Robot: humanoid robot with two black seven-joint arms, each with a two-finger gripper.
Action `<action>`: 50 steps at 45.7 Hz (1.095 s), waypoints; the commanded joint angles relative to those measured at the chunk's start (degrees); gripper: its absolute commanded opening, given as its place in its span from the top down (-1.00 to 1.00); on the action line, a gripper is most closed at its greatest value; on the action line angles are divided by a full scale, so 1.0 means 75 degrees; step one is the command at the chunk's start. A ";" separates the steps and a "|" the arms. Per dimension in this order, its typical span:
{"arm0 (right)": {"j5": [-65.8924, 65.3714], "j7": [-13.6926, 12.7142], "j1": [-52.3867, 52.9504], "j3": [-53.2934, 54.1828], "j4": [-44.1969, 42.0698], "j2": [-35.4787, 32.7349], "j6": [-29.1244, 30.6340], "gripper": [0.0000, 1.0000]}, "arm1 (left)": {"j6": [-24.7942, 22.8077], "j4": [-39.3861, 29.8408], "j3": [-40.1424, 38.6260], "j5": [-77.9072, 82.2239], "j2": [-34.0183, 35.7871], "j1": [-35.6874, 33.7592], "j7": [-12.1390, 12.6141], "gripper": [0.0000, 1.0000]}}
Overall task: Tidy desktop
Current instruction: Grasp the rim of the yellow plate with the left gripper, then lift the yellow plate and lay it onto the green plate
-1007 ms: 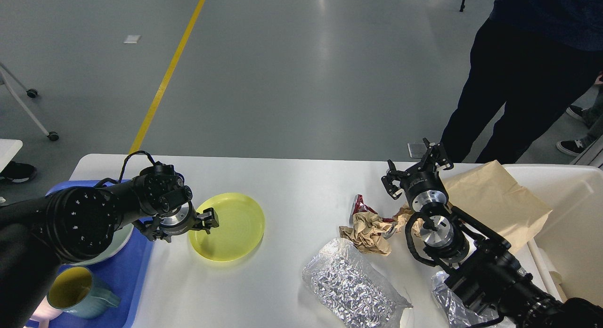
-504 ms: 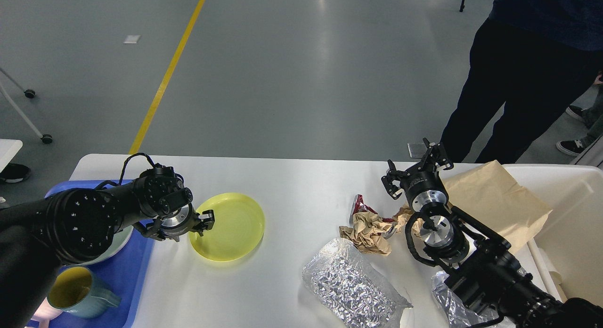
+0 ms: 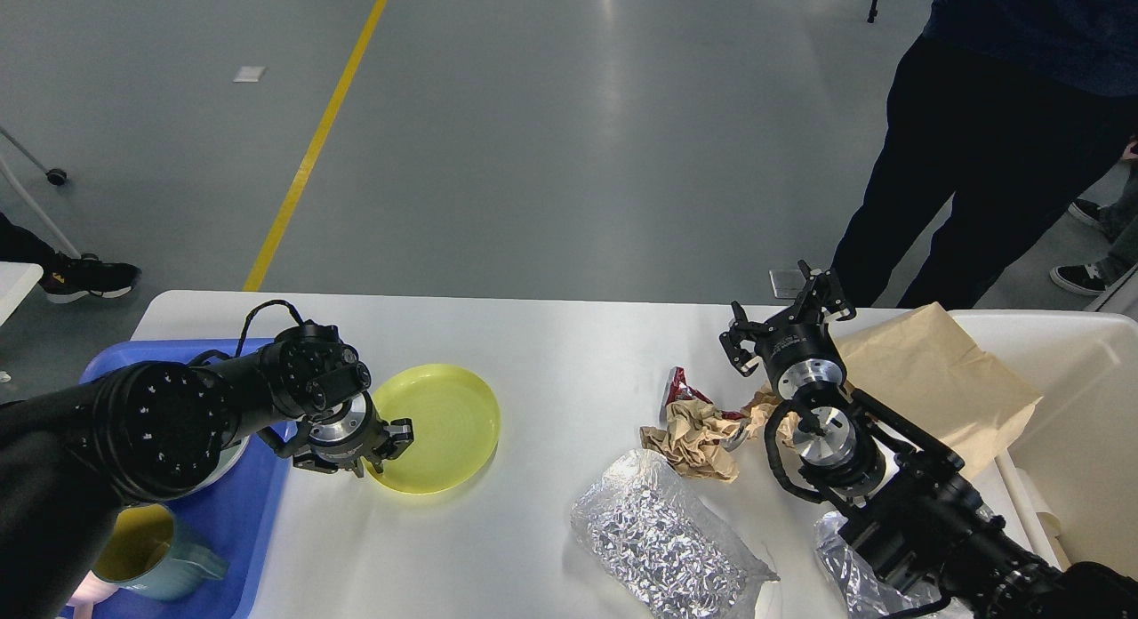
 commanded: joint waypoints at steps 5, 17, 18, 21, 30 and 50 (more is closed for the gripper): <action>0.0000 0.0000 0.0000 0.0000 0.0000 0.0000 0.0000 -1.00 | -0.0030 -0.0001 0.0011 -0.0016 0.0000 0.0007 0.0000 1.00; 0.0000 0.0000 0.0000 0.0000 0.0000 0.0000 0.0000 -1.00 | -0.0205 -0.0048 0.0000 -0.0005 0.0024 -0.0285 0.0117 1.00; 0.0000 0.0000 0.0000 0.0000 0.0000 0.0000 0.0000 -1.00 | -0.0264 -0.0060 0.0011 -0.0005 0.0036 -0.0391 0.0152 1.00; 0.0000 0.0000 0.0000 0.0000 0.0000 0.0000 0.0000 -1.00 | -0.0685 -0.0165 0.0011 -0.0005 0.0188 -0.0883 0.0304 1.00; 0.0000 0.0000 0.0000 0.0000 0.0000 -0.0011 0.0000 -1.00 | -0.1529 -0.0832 -0.0106 -0.0005 0.0879 -0.2054 0.0445 1.00; 0.0000 0.0000 0.0000 0.0000 0.0000 0.0000 0.0000 -1.00 | -0.2794 -0.2216 -0.0691 0.0007 0.2566 -0.5277 0.0609 1.00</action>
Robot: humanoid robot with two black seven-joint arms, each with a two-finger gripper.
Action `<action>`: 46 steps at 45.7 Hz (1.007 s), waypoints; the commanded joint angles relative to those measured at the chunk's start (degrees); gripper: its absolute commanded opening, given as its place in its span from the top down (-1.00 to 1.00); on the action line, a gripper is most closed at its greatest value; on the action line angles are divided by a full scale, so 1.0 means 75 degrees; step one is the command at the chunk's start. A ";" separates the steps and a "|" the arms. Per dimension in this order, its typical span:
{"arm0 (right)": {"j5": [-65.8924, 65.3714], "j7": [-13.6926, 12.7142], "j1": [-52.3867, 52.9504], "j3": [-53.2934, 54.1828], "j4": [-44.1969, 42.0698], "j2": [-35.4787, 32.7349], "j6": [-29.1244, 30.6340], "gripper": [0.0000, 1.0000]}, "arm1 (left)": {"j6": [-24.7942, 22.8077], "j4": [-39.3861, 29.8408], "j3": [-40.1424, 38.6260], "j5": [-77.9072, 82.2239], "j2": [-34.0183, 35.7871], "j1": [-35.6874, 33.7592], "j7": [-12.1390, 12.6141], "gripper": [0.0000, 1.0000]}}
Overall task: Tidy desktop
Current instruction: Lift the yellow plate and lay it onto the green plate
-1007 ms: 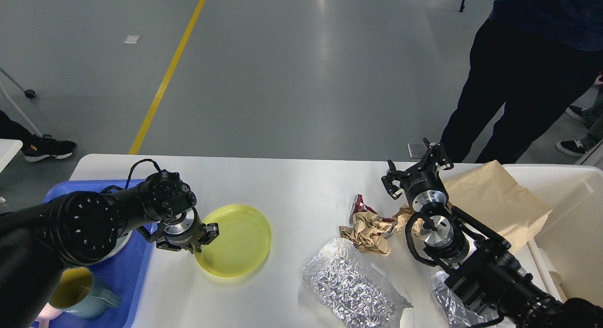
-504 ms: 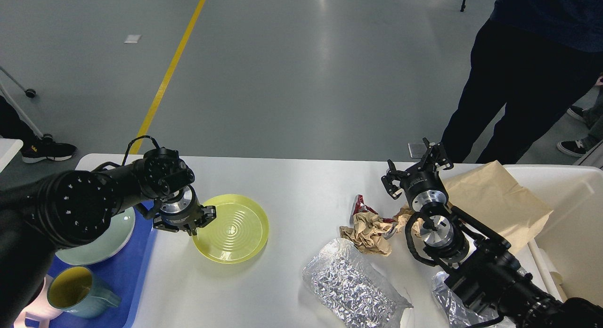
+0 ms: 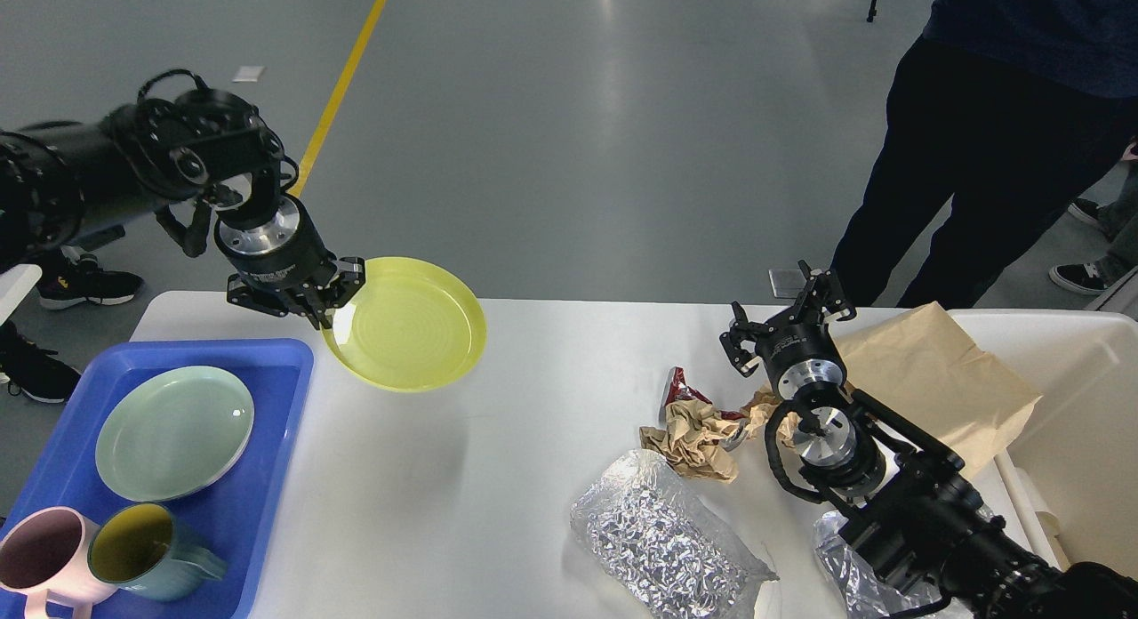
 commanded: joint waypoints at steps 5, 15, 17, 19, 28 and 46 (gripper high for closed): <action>0.0000 0.0000 0.0000 0.0001 0.0000 0.0001 0.0000 -1.00 | -0.0682 -0.0203 -0.0563 0.0015 0.0976 -0.1002 0.0001 1.00; 0.0000 0.0000 0.0000 0.0001 0.0000 0.0001 0.0000 -1.00 | -0.0682 -0.0227 -0.0599 -0.0008 0.1738 -0.0218 -0.0011 1.00; 0.0000 0.0000 0.0000 0.0001 0.0000 0.0001 0.0000 -1.00 | -0.0682 -0.0180 -0.0634 -0.0031 0.2019 0.0098 -0.0023 1.00; 0.0000 0.0000 0.0000 0.0001 0.0000 0.0001 0.0000 -1.00 | -0.0440 -0.0145 -0.0762 -0.0043 0.2370 0.0356 -0.0034 1.00; 0.0000 0.0000 0.0000 0.0001 0.0000 0.0001 0.0000 -1.00 | 0.1307 -0.0051 -0.1735 0.0051 0.3543 0.1775 0.0001 1.00; 0.0000 0.0000 0.0000 0.0001 0.0000 0.0001 0.0000 -1.00 | 0.2432 0.0582 -0.2087 0.0051 0.3497 0.3579 -0.0023 1.00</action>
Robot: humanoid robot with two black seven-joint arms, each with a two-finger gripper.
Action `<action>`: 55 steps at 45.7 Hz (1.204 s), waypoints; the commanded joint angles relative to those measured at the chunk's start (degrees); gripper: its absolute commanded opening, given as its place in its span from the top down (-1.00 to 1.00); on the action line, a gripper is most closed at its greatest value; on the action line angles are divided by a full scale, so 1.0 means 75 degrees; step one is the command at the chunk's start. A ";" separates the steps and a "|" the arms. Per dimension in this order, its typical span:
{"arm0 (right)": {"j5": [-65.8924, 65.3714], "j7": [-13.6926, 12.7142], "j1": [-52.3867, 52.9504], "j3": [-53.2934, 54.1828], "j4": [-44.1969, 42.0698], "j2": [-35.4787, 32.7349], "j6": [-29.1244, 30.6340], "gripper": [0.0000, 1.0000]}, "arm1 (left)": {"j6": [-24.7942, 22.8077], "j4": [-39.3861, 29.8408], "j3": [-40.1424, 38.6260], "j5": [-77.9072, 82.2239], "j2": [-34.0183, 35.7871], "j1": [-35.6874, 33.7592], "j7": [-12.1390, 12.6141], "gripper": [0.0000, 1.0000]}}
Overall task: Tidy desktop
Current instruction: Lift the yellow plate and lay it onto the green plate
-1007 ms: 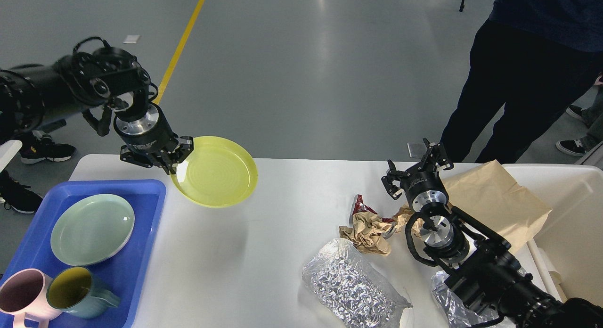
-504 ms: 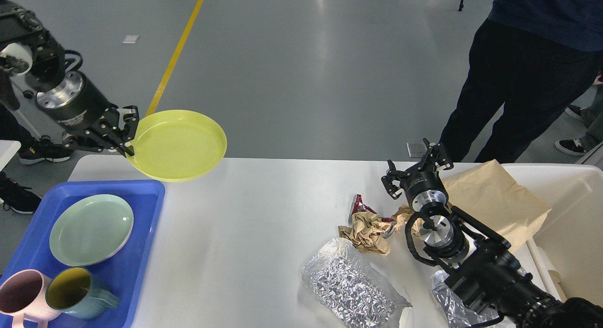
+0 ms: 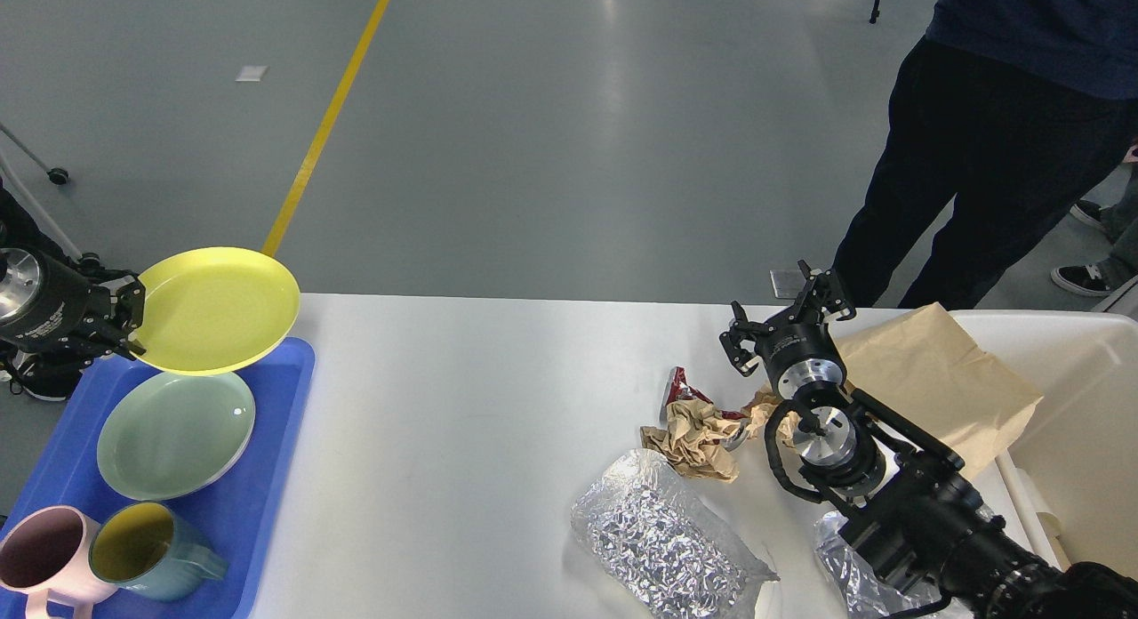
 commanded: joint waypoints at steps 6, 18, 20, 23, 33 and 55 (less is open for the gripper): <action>0.0000 0.0000 0.0000 0.0000 0.0000 0.0002 0.0000 -1.00 | 0.0794 0.0060 -0.0477 -0.0012 -0.0002 0.1000 0.0000 1.00; 0.0000 0.0000 0.0000 0.0000 0.0000 -0.0010 0.0000 -1.00 | 0.0806 0.0071 -0.0688 -0.0023 0.0009 0.1422 0.0000 1.00; 0.0000 0.0000 0.0000 0.0000 0.0000 0.0002 0.0000 -1.00 | 0.0805 0.0071 -0.0688 -0.0023 0.0009 0.1422 0.0012 1.00; 0.0000 0.0000 0.0000 0.0000 0.0000 0.0002 0.0000 -1.00 | 0.0805 0.0071 -0.0688 -0.0035 0.0021 0.1446 0.0012 1.00; 0.0000 0.0000 0.0000 0.0000 0.0000 0.0002 0.0000 -1.00 | 0.0806 0.0305 -0.0688 -0.0035 0.0021 0.1739 0.0000 1.00; 0.0000 0.0000 0.0000 0.0000 0.0000 0.0002 0.0000 -1.00 | 0.0887 0.0950 -0.0711 0.0000 -0.0014 0.2008 -0.0070 0.51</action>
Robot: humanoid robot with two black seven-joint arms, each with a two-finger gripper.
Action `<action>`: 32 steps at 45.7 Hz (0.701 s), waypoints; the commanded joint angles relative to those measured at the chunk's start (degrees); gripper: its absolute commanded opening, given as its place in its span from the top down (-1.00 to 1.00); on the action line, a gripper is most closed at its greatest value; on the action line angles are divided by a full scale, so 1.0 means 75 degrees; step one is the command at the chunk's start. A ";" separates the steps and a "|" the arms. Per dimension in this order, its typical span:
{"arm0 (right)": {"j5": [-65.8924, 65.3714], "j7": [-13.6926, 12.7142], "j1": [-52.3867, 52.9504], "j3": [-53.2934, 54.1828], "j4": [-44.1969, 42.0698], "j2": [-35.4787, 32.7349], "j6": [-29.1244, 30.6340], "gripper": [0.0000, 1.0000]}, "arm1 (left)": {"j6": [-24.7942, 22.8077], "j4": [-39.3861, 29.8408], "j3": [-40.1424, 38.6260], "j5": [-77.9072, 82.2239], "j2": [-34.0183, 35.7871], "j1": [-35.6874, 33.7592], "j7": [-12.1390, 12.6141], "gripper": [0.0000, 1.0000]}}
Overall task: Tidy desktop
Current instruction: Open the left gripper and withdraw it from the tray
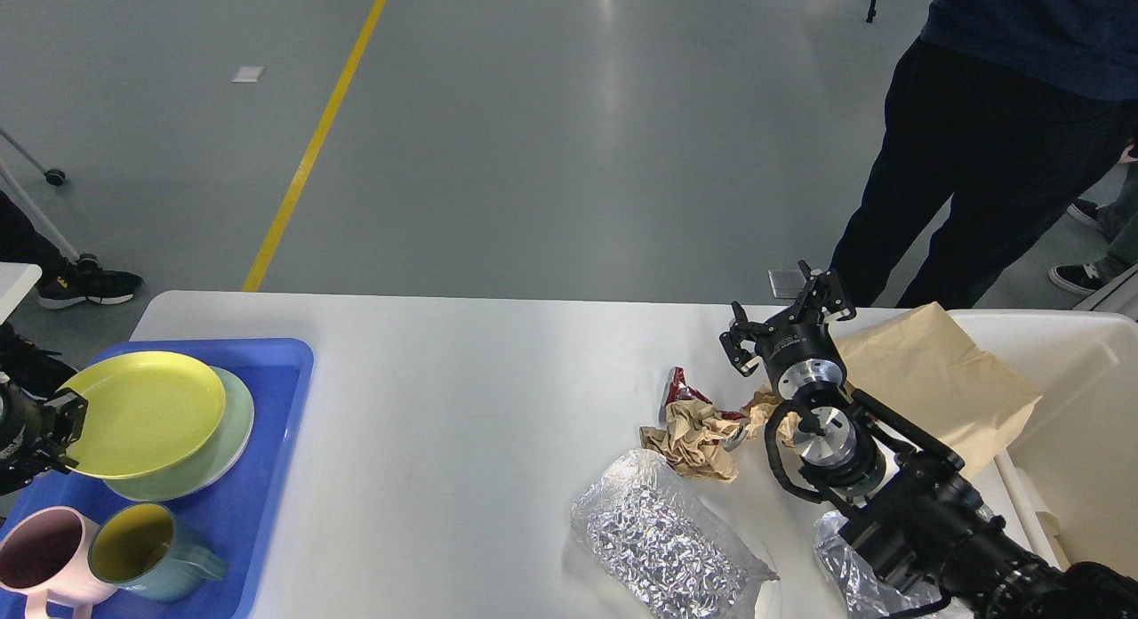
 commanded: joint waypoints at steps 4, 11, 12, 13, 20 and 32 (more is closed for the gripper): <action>0.0000 0.0000 0.0000 0.0000 0.0000 0.0001 0.0000 -1.00 | 0.0114 0.0110 -0.0043 0.0011 -0.0160 0.0020 -0.0034 0.36; 0.0000 0.0000 0.0000 0.0000 0.0000 0.0001 0.0000 -1.00 | 0.0196 0.0110 -0.0055 0.0010 -0.0289 0.0055 -0.0034 0.13; 0.0000 0.0000 0.0000 0.0000 0.0000 0.0001 0.0000 -1.00 | 0.0208 0.0110 -0.0055 0.0011 -0.0300 0.0055 -0.0046 0.09; 0.0000 0.0000 0.0000 0.0000 0.0000 0.0001 0.0000 -1.00 | 0.0208 0.0110 -0.0055 -0.0001 -0.0312 0.0055 -0.0046 0.06; 0.0000 0.0000 0.0000 0.0000 0.0000 0.0001 0.0000 -1.00 | 0.0184 0.0110 -0.0066 -0.0001 -0.0452 0.0102 -0.0046 -0.28; 0.0000 0.0000 0.0000 0.0000 0.0000 0.0001 0.0000 -1.00 | 0.0114 0.0110 -0.0195 -0.0001 -0.0465 0.0008 -0.0011 -0.88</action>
